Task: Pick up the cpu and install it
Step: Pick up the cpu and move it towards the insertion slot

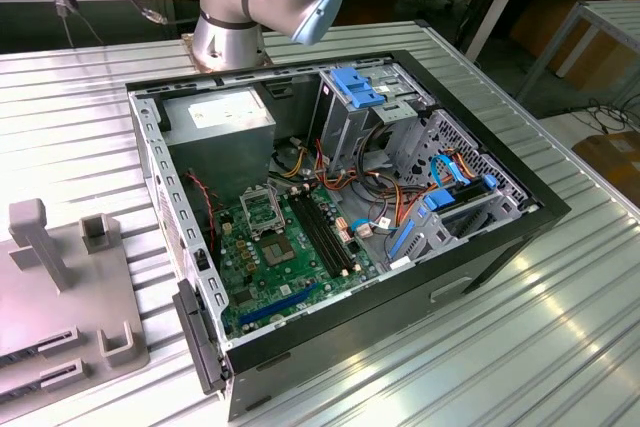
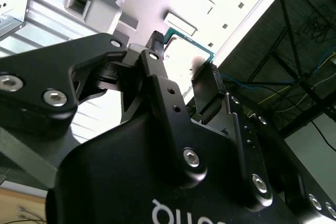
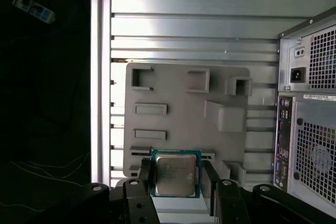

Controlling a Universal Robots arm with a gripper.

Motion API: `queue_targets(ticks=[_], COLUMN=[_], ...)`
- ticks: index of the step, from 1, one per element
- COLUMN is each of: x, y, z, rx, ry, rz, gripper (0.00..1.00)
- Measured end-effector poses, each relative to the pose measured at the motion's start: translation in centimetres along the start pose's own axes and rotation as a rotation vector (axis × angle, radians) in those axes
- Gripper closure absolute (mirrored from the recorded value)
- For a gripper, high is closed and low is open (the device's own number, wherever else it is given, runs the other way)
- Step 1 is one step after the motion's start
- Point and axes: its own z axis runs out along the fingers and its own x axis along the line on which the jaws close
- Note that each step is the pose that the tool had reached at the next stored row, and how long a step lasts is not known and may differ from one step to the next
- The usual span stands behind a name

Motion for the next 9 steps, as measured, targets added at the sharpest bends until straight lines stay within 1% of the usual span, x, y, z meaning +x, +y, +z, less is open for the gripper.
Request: queue_targets(ticks=[9], x=[-0.99], y=[-0.02], z=[-0.03], rx=[0.0], ry=[0.0], rz=[0.0], gripper=[0.53])
